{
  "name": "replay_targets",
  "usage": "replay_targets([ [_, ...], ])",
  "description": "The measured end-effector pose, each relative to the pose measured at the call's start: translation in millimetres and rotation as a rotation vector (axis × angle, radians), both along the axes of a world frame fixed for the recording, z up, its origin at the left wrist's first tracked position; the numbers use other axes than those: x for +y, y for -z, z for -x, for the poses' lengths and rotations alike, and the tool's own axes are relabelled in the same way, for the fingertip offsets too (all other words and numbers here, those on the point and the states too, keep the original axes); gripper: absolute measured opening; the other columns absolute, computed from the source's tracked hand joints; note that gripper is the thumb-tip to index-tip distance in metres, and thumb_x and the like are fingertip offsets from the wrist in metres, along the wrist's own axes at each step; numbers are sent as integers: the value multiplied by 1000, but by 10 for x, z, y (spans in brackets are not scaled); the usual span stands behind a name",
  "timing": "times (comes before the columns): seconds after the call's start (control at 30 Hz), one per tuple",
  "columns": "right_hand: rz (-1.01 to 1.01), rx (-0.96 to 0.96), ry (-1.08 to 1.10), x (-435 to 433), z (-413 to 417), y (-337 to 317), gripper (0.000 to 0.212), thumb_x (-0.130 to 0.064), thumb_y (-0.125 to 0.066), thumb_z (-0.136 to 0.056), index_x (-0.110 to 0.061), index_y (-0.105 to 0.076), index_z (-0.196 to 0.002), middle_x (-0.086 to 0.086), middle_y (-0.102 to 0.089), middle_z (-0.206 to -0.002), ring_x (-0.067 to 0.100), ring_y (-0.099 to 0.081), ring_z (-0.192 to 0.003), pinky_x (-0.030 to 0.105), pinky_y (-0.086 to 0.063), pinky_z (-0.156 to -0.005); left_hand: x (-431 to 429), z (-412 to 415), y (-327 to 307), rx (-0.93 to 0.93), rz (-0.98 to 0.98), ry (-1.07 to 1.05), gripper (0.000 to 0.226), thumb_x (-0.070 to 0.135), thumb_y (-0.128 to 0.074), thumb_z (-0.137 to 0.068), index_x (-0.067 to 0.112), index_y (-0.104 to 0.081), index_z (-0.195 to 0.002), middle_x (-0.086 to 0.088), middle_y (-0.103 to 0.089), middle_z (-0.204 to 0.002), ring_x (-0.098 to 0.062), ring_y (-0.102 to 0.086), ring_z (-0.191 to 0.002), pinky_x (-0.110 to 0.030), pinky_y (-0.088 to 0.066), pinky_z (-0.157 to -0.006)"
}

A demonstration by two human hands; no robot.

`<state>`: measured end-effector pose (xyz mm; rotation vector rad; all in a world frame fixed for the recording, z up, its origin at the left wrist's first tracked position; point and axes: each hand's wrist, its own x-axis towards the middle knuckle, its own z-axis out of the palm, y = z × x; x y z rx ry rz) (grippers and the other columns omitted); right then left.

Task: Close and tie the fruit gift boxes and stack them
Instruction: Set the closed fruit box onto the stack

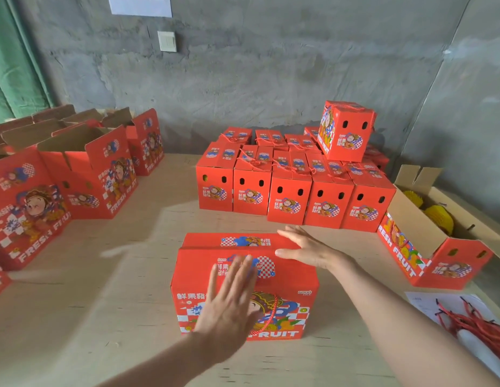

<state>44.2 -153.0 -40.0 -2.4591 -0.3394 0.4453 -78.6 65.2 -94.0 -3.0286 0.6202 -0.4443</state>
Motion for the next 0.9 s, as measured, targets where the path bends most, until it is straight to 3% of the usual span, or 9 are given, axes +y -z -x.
replay_targets([
  [0.2,-57,-97,141,23,-22,112,57,-63,-62,-76,-41,-49,-127,-6,-38,-142,15,-30,-135,40,-31,-108,46,-189,80,77,143,9,76,63,-13,-93,13,-30,-147,-3,-31,-152,-28,-25,-141,-47,-1,-113],
  [0.3,216,-245,258,160,132,150,58,-74,-48,-78,-41,-49,-126,3,-46,-128,23,-37,-125,38,-33,-102,256,-586,18,165,277,-137,84,72,16,-80,26,0,-148,10,9,-155,-20,5,-146,-48,15,-112],
  [0.43,221,-338,339,479,654,176,53,-60,-33,-95,-24,-53,-127,13,-52,-121,30,-45,-119,35,-35,-100,301,-1137,-177,397,352,-453,55,54,-16,-98,43,4,-148,8,19,-157,-24,16,-145,-59,8,-111],
  [0.5,129,-354,216,687,1007,262,47,-49,-34,-98,-17,-50,-129,12,-50,-123,29,-46,-119,33,-35,-99,269,-1273,-294,468,378,-456,51,49,-19,-99,44,-4,-148,0,11,-159,-30,2,-146,-59,-1,-113],
  [0.57,102,-324,47,855,1254,286,47,-40,-37,-97,-14,-44,-136,10,-48,-129,27,-46,-121,30,-34,-101,263,-1327,-379,499,482,-369,49,48,-26,-99,37,-20,-147,-14,-18,-154,-35,-21,-140,-50,-21,-113],
  [0.67,-14,-238,-75,826,1128,77,43,-30,-53,-92,-15,-55,-132,6,-59,-116,19,-53,-112,23,-38,-99,341,-1227,-549,627,508,-321,78,68,-45,-86,34,-15,-150,-21,-35,-140,-36,-37,-131,-36,-32,-105],
  [0.77,45,-258,-215,640,748,-118,60,-33,-73,-80,-24,-52,-135,2,-41,-133,17,-38,-128,26,-30,-108,497,-1042,-633,751,261,-287,106,84,-51,-67,48,10,-146,-18,-35,-142,-34,-44,-126,-34,-37,-98],
  [0.83,230,-135,-360,576,470,-193,86,-39,-78,-75,-31,-31,-146,-2,-11,-157,15,-7,-145,32,-13,-115,624,-904,-655,792,204,-252,115,91,-46,-56,50,15,-143,-13,-41,-142,-30,-46,-125,-33,-37,-98],
  [0.9,420,-3,-453,573,200,-254,104,-44,-79,-73,-36,-12,-151,-2,6,-161,18,9,-147,40,-4,-117,737,-788,-634,809,220,-246,121,96,-39,-47,48,13,-145,-6,-41,-144,-26,-45,-127,-34,-36,-102],
])
